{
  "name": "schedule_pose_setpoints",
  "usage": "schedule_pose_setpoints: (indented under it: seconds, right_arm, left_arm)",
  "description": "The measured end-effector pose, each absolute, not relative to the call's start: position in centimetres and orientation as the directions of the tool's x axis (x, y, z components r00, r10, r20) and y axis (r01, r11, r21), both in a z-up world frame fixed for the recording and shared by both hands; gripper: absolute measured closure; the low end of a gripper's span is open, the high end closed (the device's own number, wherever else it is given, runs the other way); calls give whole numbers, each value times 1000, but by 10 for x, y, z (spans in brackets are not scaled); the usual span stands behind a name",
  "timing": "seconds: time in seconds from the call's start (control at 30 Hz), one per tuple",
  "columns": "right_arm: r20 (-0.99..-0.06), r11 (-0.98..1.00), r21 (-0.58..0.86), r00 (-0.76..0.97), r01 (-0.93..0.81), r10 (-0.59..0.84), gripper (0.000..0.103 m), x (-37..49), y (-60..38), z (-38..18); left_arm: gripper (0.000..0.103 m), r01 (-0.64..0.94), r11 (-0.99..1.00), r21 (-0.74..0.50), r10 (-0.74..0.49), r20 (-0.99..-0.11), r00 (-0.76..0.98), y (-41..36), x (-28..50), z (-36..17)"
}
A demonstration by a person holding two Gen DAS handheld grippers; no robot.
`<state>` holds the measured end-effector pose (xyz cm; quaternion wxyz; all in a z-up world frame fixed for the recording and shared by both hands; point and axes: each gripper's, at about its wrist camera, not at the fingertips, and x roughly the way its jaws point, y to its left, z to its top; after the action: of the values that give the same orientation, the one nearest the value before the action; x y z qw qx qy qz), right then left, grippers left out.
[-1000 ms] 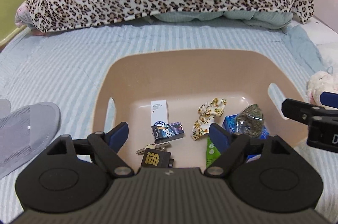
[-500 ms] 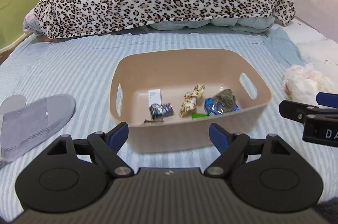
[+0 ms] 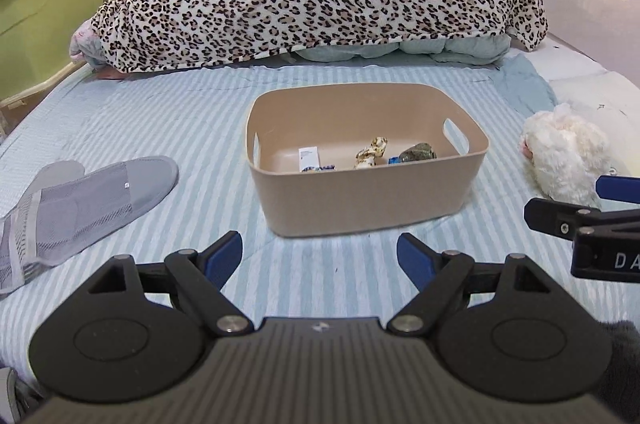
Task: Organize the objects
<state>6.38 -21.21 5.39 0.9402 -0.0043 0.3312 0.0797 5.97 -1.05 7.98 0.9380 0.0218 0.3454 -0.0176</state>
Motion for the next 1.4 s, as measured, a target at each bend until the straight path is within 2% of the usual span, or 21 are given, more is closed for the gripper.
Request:
schedule_pose_setpoints:
  seconds: [0.5,1.4]
  right_arm:
    - [-633,983,101,752,-152,181,3,8,-221,47]
    - [-553,979,29,813,-201,183,2,-57,-212,70]
  left_arm:
    - [18,87,996,-16,-77,-637,767,-5,9,76]
    - [18,111,994,2,-93,-527,845,-17,-58,99]
